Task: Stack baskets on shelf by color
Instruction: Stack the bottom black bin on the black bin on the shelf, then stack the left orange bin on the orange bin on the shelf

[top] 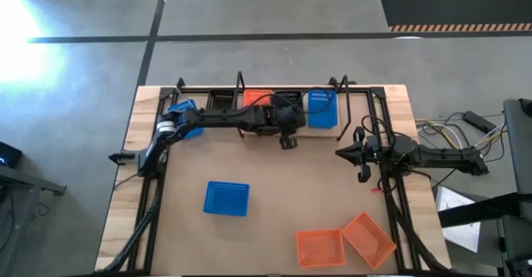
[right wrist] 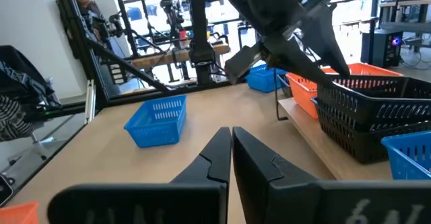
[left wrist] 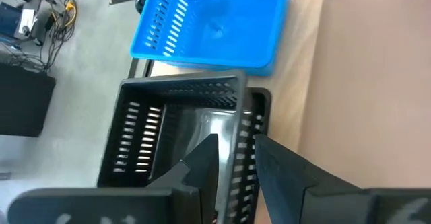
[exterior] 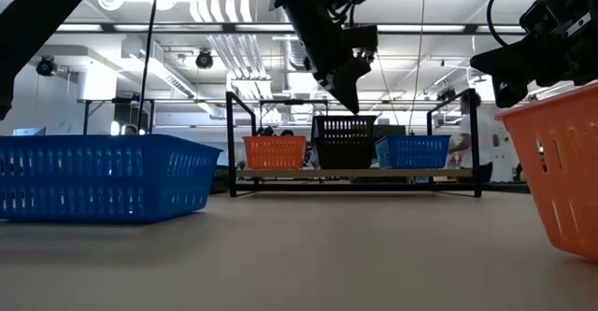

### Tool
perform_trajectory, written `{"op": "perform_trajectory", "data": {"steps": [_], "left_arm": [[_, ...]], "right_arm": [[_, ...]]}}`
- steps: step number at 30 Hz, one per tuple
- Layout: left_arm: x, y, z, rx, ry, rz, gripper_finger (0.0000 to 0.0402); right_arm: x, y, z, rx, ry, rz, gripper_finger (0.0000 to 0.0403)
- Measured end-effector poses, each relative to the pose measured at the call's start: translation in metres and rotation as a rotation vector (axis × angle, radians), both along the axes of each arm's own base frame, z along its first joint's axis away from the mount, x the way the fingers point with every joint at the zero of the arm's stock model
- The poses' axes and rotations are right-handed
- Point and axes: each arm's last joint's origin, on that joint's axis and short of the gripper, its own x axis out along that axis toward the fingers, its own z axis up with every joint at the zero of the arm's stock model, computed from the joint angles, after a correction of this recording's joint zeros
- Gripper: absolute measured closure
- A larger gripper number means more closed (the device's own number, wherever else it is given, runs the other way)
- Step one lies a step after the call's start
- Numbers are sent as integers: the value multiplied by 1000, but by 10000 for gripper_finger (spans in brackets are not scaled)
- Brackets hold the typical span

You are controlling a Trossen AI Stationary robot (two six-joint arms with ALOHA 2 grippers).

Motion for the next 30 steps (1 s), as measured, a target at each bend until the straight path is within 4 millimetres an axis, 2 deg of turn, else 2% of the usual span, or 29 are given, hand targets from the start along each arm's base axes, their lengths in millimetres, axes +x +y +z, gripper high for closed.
{"op": "perform_trajectory", "data": {"steps": [5,9,15,21,24,30], "left_arm": [[1,1,-8,-9,-8,-7,326],[2,1,-17,-9,-8,-13,355],[4,1,-8,-4,-39,-14,396],[3,-3,-3,10,-32,-7,399],[-2,-20,4,31,-5,-18,399],[-25,-79,17,-44,46,-24,398]], "right_arm": [[0,0,0,0,0,0,394],[0,0,0,0,0,0,394],[0,0,0,0,0,0,394],[0,0,0,0,0,0,394],[0,0,0,0,0,0,394],[0,0,0,0,0,1,394]]}}
